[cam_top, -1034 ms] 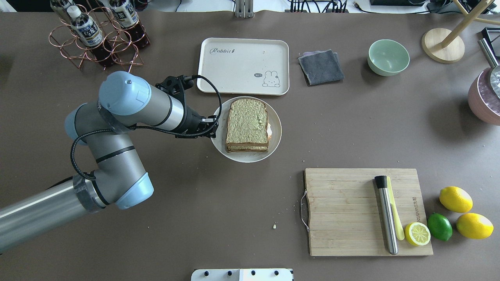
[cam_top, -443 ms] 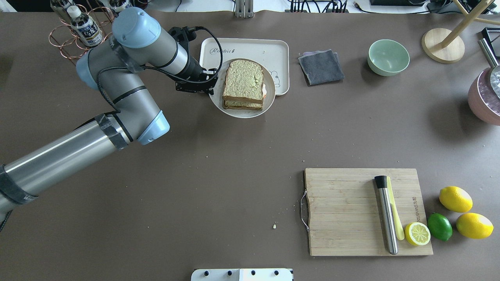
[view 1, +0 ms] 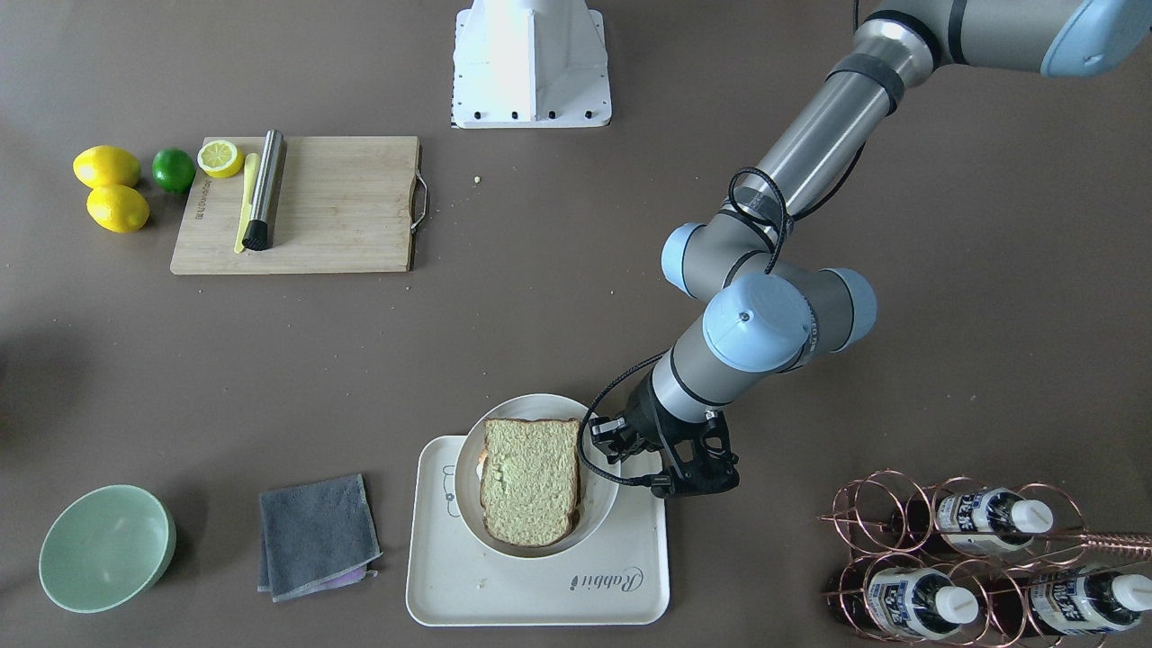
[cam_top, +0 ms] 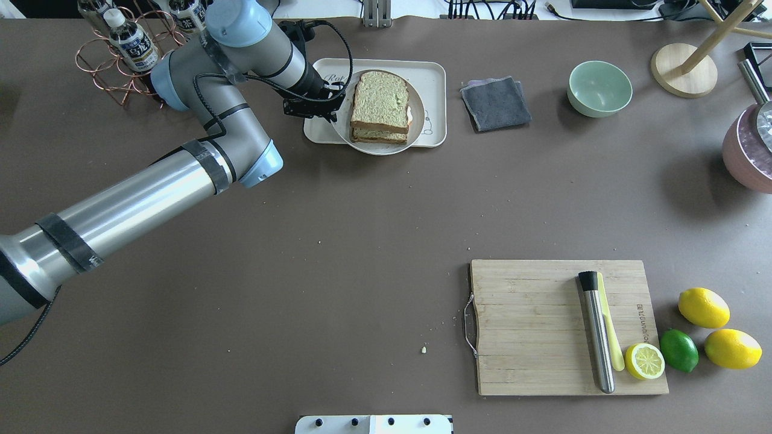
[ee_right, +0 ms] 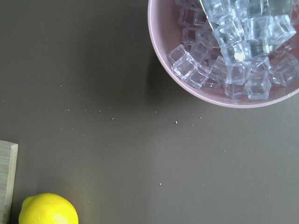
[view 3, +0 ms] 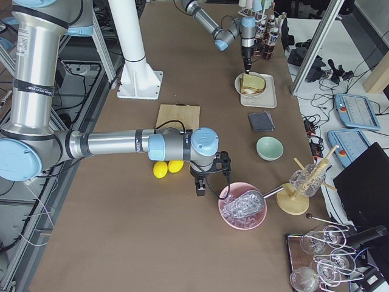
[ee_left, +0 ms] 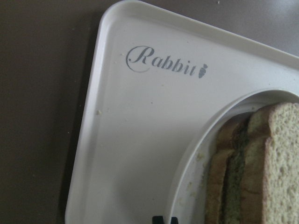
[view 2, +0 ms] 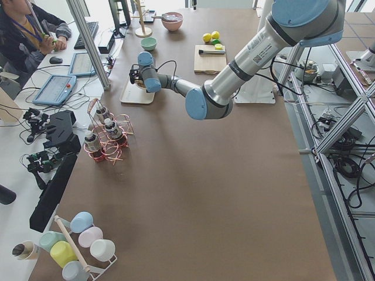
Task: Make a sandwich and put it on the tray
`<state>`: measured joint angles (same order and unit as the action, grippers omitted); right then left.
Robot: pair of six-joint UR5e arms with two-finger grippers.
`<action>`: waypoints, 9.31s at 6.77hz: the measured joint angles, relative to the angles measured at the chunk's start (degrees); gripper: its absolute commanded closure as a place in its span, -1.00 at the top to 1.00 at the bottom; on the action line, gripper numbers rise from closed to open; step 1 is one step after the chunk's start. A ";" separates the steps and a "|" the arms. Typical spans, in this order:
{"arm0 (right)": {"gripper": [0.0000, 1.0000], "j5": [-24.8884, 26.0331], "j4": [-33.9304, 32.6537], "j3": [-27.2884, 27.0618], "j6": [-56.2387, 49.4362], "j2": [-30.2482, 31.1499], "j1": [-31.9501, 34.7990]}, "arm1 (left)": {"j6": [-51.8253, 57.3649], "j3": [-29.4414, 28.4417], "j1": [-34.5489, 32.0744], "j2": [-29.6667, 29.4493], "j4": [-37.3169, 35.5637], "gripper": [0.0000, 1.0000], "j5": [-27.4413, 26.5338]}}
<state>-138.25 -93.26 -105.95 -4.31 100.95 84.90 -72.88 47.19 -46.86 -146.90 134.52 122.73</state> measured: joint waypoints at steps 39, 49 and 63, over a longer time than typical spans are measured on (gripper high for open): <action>1.00 5.32 0.36 2.47 0.15 -2.06 -1.32 | 91.27 67.57 -42.74 69.13 -63.03 0.95 10.39; 1.00 5.21 0.36 2.96 0.06 -1.13 -0.62 | 91.13 67.79 -42.83 68.51 -62.54 0.95 10.40; 1.00 5.29 0.36 2.75 0.07 -0.44 -0.44 | 89.45 67.45 -42.41 68.48 -61.67 0.95 10.42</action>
<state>-132.96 -92.90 -103.19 -4.24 100.51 84.46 16.57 114.64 -89.27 -78.42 72.84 133.15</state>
